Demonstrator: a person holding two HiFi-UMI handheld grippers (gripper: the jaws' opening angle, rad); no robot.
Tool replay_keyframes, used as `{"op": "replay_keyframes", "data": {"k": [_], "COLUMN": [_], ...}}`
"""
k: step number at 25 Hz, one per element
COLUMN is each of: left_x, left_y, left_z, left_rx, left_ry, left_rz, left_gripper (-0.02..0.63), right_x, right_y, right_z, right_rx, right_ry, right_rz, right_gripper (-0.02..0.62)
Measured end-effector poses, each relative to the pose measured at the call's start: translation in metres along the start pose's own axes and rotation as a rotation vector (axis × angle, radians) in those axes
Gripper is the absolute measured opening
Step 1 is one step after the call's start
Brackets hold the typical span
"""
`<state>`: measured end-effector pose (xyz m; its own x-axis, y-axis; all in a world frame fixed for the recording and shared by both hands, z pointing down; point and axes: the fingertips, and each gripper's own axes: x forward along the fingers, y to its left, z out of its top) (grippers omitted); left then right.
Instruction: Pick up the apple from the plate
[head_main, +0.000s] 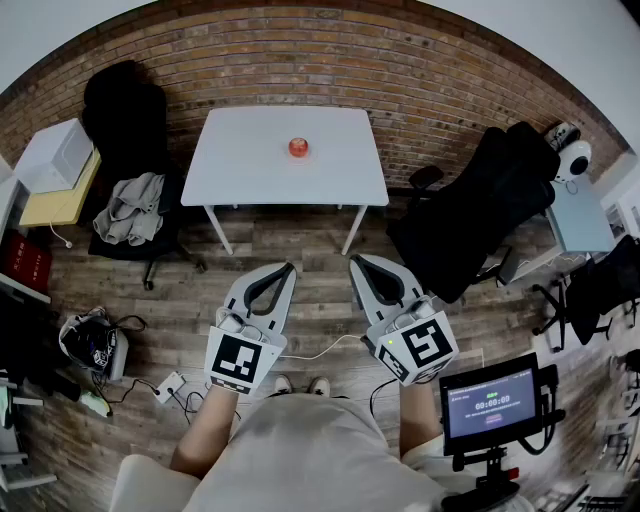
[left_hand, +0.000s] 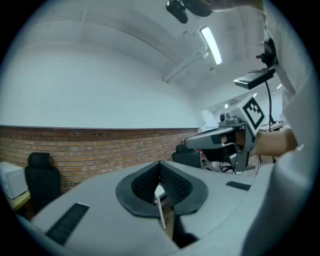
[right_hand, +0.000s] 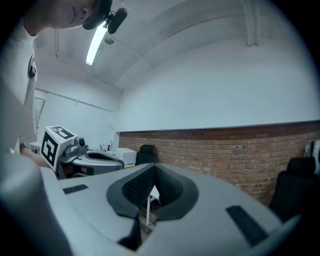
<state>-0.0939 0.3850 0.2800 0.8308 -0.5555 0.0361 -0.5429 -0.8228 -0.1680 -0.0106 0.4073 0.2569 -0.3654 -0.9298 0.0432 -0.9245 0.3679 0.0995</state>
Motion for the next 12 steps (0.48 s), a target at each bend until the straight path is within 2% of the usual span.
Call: {"op": "replay_keyframes", "data": {"k": [8, 12], "left_x": [0.0032, 0.0084], "left_y": [-0.0014, -0.0015], "left_z": [-0.0051, -0.0066], "left_rx": [-0.017, -0.005], "left_ry": [0.001, 0.007], "left_rz": [0.003, 0.012], "left_gripper": [0.005, 0.005], "right_x": [-0.0002, -0.0003], "right_y": [-0.0028, -0.0061], "right_z": [-0.0088, -0.0067], "right_rx": [-0.008, 0.012], "right_ry": [0.018, -0.005], "right_rz": [-0.003, 0.016], "right_gripper": [0.002, 0.002]}}
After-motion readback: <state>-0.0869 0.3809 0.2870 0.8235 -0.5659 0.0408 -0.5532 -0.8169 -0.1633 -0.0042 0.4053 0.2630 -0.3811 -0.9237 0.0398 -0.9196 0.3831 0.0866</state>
